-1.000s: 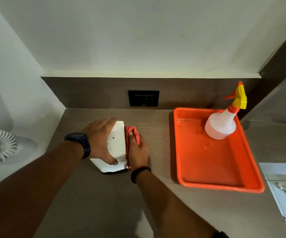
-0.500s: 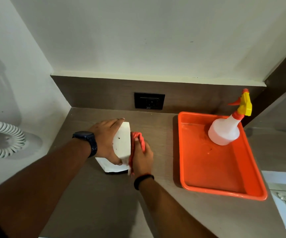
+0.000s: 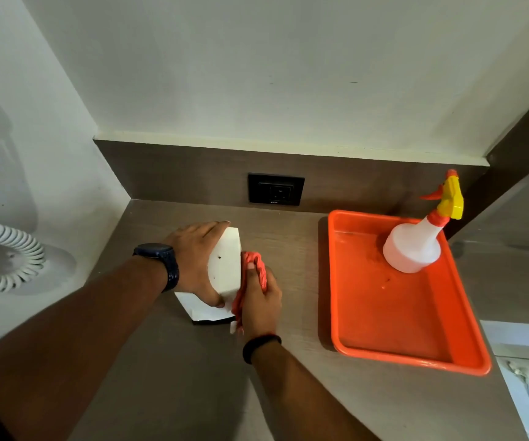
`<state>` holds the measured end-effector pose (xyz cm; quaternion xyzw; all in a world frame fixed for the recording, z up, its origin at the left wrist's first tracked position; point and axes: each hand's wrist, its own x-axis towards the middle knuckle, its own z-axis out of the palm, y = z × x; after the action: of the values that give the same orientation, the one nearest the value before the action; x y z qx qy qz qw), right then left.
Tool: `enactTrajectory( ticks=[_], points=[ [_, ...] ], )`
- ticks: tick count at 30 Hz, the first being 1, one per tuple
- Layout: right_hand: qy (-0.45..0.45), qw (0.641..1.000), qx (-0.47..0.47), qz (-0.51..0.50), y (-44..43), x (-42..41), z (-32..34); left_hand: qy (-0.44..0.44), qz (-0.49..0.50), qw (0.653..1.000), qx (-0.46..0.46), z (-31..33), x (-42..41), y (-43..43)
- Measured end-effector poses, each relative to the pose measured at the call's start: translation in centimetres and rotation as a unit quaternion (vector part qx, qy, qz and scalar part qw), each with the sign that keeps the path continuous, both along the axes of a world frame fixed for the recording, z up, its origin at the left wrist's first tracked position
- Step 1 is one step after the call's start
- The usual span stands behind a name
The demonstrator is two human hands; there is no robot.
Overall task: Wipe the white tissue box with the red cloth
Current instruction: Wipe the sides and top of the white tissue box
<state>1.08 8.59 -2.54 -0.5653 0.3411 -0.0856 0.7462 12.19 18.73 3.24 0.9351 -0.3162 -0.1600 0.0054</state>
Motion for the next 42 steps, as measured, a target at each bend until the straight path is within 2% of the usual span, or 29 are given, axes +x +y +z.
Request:
enactTrajectory(
  ticks=[3, 6, 11, 14, 17, 20, 22, 26, 30, 34, 38, 42],
  points=[
    [-0.058, 0.998, -0.029, 0.019, -0.3, 1.5, 1.1, 0.007, -0.007, 1.000, -0.017, 0.0, 0.0, 0.1],
    [-0.071, 0.993, -0.071, 0.059, -1.9, 4.3, 1.9, 0.001, -0.003, 1.000, -0.022, 0.1, 0.1, 0.1],
    [-0.007, 0.998, 0.020, 0.055, -2.4, 3.8, -0.1, -0.014, -0.001, 1.000, 0.008, -0.2, 0.0, -0.1],
    [-0.021, 0.999, 0.040, 0.024, -1.0, 0.8, -0.9, 0.006, 0.004, 1.000, 0.005, 0.1, 0.0, 0.0],
    [-0.089, 0.996, 0.009, 0.013, -0.3, 0.4, 0.0, 0.027, 0.001, 1.000, -0.013, 0.4, 0.0, 0.0],
    [-0.105, 0.992, -0.059, 0.033, -1.4, 2.7, 1.2, 0.017, -0.003, 1.000, -0.022, 0.3, 0.0, 0.1],
    [-0.090, 0.993, -0.067, 0.045, -2.4, 4.4, 1.4, 0.008, 0.000, 1.000, -0.025, 0.1, 0.0, 0.1],
    [-0.001, 0.999, -0.003, 0.035, -2.1, 3.6, 0.2, 0.003, 0.003, 1.000, -0.014, -0.1, 0.0, 0.1],
    [-0.036, 0.999, 0.005, -0.001, -0.4, 1.2, 0.3, 0.006, 0.001, 1.000, -0.021, -0.2, 0.1, 0.2],
    [-0.091, 0.993, -0.069, 0.033, -1.5, 3.6, 1.6, 0.007, 0.005, 0.999, -0.041, -0.3, 0.3, 0.3],
    [-0.039, 0.997, -0.048, 0.051, -2.8, 5.0, 1.1, -0.003, 0.004, 1.000, -0.027, -0.6, 0.4, 0.2],
    [0.019, 0.999, 0.003, 0.038, -1.8, 1.8, -0.1, -0.006, 0.000, 1.000, -0.019, -0.9, 0.4, 0.4]
  ],
)
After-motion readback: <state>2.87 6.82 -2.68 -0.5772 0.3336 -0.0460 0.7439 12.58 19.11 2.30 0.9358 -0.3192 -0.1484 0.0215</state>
